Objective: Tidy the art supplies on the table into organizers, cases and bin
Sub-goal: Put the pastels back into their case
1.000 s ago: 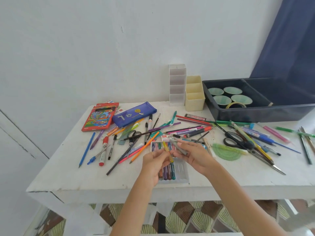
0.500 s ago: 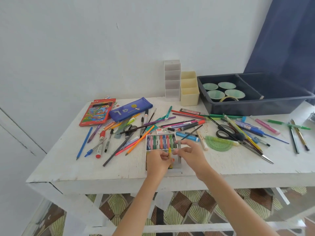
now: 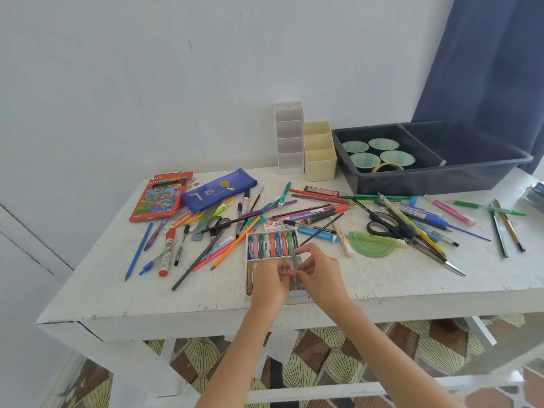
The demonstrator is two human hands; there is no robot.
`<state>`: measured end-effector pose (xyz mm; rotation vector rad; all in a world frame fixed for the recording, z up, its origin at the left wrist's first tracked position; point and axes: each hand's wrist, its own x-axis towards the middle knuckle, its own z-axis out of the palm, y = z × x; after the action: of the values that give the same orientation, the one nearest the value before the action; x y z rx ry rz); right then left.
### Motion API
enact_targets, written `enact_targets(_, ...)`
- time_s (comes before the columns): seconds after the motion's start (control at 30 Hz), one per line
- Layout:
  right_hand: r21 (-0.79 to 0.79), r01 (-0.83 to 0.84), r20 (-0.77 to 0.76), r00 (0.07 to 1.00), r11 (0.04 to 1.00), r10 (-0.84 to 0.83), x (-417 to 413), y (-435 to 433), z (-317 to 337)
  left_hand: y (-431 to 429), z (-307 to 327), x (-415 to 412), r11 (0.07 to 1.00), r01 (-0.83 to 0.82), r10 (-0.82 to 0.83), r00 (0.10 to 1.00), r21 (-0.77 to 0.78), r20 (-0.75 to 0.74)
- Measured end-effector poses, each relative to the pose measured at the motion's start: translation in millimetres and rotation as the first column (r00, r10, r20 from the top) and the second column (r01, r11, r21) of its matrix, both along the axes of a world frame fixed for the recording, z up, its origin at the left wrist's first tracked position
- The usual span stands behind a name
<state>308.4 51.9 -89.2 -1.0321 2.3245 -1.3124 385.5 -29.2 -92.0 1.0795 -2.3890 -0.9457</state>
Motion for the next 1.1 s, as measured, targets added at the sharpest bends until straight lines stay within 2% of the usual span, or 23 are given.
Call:
enact_targets(0.1,0.029,-0.058,-0.117,0.991,0.998,0.061,3,0,0,3,1,-2,0.998,-0.05,0.052,0.998,-0.045,0.041)
enact_targets(0.2,0.028,-0.068,-0.136,0.988,0.997,0.071,6,1,-1,-1,-3,-1,0.983,-0.059,0.073,0.994,-0.174,0.079)
enact_targets(0.33,0.018,-0.02,-0.058,0.998,1.0,0.021,7,-4,2,-5,-3,6,0.99,-0.019,0.023,0.999,-0.142,0.027)
enact_targets(0.47,0.062,-0.004,-0.128,0.992,0.998,0.012,9,-7,5,-6,-6,7,0.992,-0.03,0.028,0.999,-0.124,-0.021)
enact_targets(0.67,0.229,0.021,-0.163,0.986,0.973,0.017,11,-11,13,-9,-7,7,0.997,-0.022,0.018,0.998,-0.076,-0.057)
enact_targets(0.97,0.575,-0.109,-0.212,0.937,0.811,0.277,5,-25,19,-13,-7,5,0.999,-0.027,0.027,1.0,-0.035,0.003)
enact_targets(1.1,0.631,-0.052,-0.288,0.911,0.774,0.295,4,-31,26,-15,-3,3,0.999,-0.042,0.042,0.999,0.017,0.027)
